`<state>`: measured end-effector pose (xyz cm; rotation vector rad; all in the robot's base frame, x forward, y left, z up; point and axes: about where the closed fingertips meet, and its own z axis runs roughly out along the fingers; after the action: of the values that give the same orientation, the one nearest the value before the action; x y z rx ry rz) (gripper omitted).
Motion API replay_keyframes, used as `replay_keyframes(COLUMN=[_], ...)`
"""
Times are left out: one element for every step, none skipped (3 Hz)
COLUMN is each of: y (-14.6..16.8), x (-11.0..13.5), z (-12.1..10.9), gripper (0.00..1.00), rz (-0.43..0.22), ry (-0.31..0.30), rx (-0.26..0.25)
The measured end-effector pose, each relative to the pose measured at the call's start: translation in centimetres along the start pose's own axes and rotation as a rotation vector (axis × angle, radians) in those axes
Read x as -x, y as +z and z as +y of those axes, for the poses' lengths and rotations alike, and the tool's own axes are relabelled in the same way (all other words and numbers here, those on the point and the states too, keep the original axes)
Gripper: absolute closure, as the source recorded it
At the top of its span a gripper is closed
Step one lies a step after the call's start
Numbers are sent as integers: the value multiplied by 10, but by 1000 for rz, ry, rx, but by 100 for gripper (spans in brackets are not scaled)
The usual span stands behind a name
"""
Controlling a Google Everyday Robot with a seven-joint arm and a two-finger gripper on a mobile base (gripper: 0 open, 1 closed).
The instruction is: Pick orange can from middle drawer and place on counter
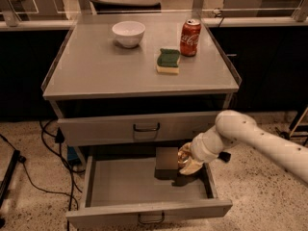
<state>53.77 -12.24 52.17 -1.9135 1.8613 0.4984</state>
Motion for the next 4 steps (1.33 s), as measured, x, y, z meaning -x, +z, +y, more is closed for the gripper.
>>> replay_keyframes(y=[-45,-91,-95,-102], x=[18,59,61,66], z=[4,12,11,10], gripper=[100,100,100,100], rz=[-9,-78,-75,-69], ry=[-111,-247,-250,-257], rx=[11,17,13,5])
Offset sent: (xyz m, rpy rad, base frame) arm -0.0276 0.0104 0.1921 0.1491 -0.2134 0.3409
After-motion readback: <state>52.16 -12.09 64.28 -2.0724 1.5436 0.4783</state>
